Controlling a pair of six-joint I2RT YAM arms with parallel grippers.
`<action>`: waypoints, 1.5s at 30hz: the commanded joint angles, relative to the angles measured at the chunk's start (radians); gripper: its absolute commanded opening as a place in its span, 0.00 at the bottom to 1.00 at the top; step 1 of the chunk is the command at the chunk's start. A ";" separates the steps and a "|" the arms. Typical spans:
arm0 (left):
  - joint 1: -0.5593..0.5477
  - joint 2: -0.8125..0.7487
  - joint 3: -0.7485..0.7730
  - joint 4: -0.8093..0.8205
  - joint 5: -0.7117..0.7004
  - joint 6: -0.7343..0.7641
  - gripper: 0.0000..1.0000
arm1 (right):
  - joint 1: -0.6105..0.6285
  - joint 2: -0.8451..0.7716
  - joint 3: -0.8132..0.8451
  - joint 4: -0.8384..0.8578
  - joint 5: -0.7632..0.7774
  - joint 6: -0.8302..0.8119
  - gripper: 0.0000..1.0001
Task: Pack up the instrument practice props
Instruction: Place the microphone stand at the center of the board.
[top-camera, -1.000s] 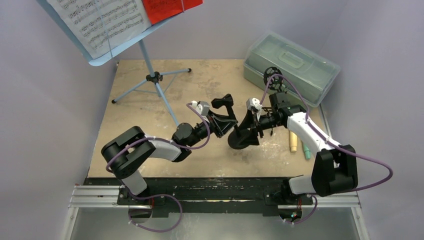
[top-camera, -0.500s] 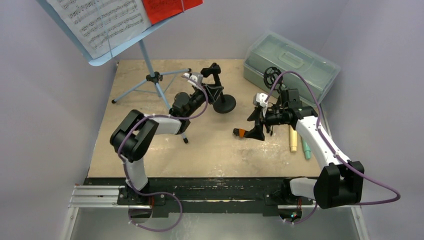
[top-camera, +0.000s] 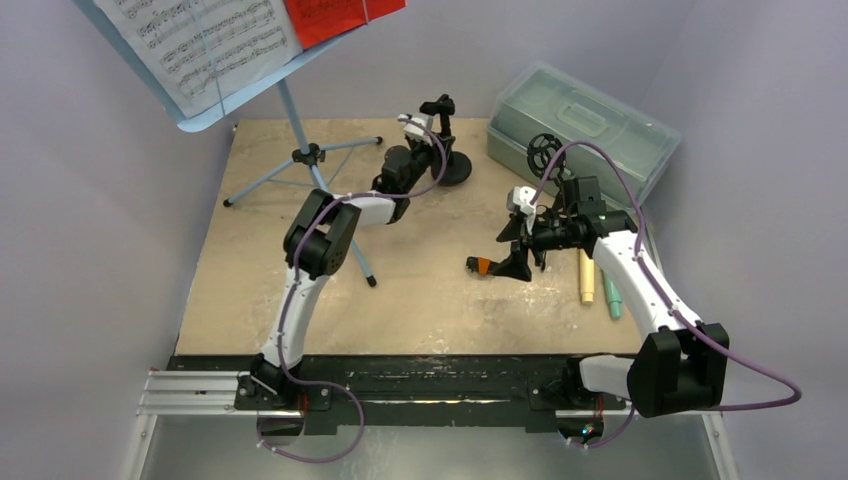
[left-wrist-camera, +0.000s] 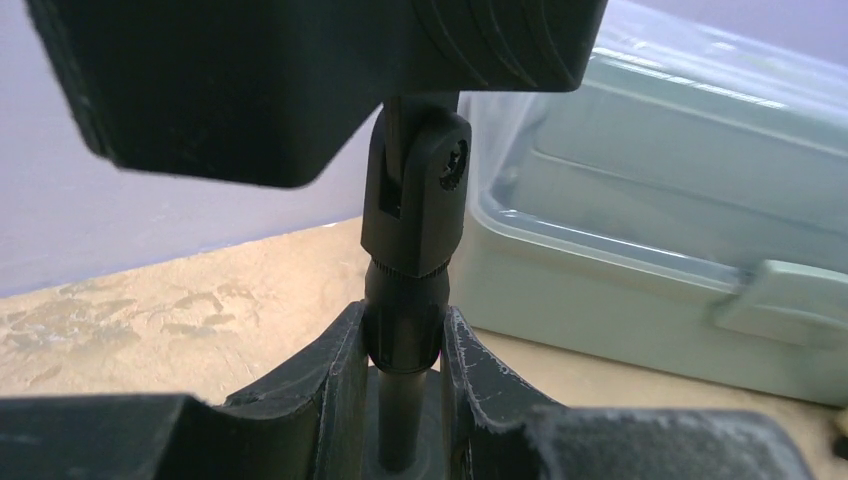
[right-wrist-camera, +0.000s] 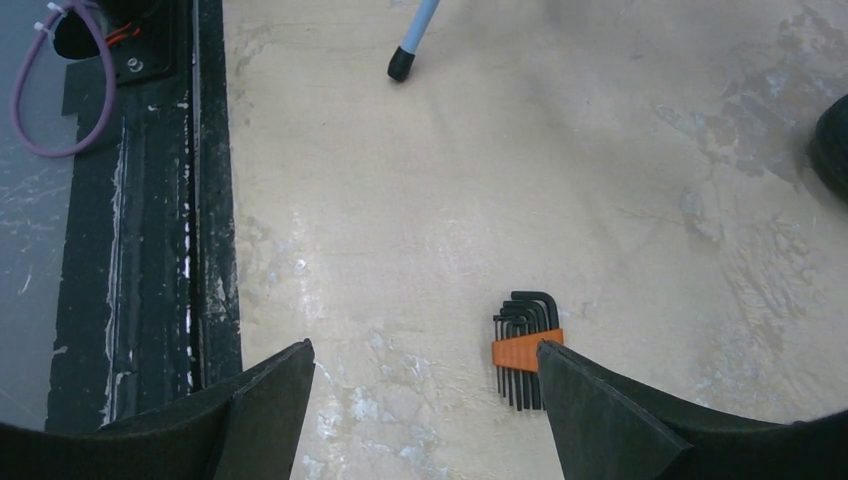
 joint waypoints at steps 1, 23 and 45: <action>-0.012 0.118 0.252 0.002 -0.098 0.068 0.00 | -0.015 -0.020 0.046 -0.018 0.011 -0.018 0.85; -0.054 -0.219 -0.071 -0.210 -0.013 0.009 0.87 | -0.032 -0.016 0.050 -0.049 0.013 -0.044 0.85; -0.192 -1.263 -0.907 -0.721 -0.365 -0.061 0.90 | -0.040 -0.020 0.023 -0.054 0.031 -0.085 0.85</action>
